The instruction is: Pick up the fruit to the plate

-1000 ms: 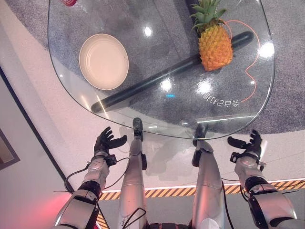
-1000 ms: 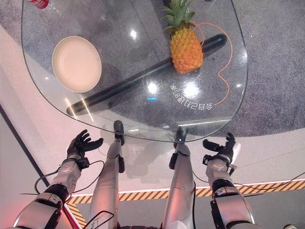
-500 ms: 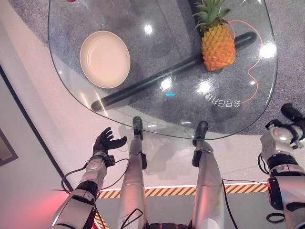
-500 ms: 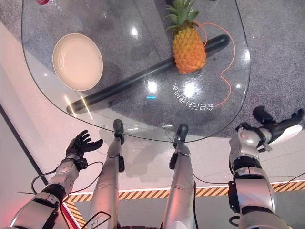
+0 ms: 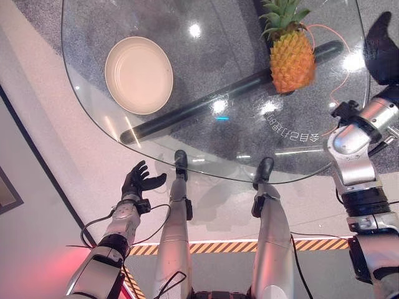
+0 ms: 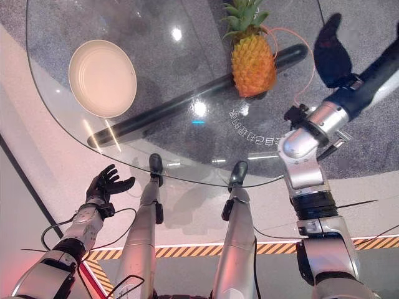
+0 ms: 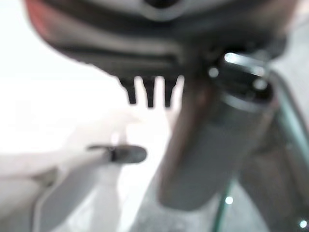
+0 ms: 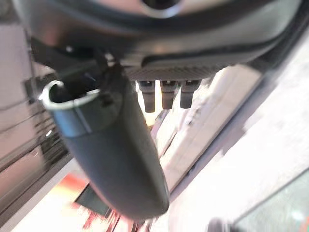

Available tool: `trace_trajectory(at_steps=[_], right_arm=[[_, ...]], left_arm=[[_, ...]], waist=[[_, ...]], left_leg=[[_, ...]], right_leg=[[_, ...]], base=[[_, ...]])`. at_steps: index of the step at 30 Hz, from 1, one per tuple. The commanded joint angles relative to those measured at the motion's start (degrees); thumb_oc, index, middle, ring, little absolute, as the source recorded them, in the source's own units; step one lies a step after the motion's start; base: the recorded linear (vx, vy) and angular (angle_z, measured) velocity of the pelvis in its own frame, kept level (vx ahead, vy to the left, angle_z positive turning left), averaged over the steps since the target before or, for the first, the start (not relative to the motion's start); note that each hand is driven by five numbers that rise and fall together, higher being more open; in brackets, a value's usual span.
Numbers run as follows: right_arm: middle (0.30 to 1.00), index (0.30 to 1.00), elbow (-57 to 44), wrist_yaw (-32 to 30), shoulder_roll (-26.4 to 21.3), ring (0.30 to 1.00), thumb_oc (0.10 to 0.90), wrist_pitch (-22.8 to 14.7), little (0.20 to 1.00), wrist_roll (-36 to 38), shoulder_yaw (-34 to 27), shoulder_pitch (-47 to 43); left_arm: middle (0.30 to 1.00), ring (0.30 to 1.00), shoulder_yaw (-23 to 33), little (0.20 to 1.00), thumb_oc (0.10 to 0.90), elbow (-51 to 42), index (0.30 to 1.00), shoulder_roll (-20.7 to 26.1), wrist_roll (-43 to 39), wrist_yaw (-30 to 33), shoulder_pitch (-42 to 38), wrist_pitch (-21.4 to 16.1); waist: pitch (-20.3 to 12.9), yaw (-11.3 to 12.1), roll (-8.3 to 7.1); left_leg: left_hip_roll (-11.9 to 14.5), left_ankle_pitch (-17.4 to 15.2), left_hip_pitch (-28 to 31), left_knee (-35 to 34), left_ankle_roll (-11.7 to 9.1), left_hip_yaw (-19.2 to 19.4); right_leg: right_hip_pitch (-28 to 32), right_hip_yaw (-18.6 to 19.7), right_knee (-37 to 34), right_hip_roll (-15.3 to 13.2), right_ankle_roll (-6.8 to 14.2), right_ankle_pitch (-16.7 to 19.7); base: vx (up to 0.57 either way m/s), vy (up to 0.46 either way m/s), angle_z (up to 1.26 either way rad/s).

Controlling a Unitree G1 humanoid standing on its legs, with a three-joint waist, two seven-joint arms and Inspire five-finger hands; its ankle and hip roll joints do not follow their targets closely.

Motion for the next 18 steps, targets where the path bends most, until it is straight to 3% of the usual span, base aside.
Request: trace_trajectory(at_steps=[1, 18], right_arm=[[0.9, 0.9, -7.1, 1.9, -1.8, 0.9, 0.8, 1.4, 0.9, -8.0, -1.9, 0.8], [0.9, 0.9, -7.9, 12.3, 2.6, 0.9, 0.8, 5.3, 0.9, -4.8, 5.4, 1.3]], left_arm=[[0.9, 0.9, 3.0, 0.9, 0.8, 2.1, 0.9, 0.3, -0.1, 0.4, 4.1, -2.2], [0.9, 0.9, 1.6, 0.9, 0.8, 1.0, 0.9, -2.4, 1.9, 1.4, 5.5, -3.5]], waist=[[-0.8, -0.1, -1.55], [-0.8, 0.7, -0.75]], left_leg=[[-3.0, -4.7, -1.2, 5.3, 2.7, 0.4], [-3.2, -3.7, -0.7, 4.2, 2.5, 1.6]], right_leg=[[1.1, 0.2, -6.8, 3.2, -0.3, 7.9], [1.6, -0.6, -7.0, 2.8, -0.6, 7.9]], base=[[0.0, 0.0, 0.0], [0.0, 0.0, 0.0]])
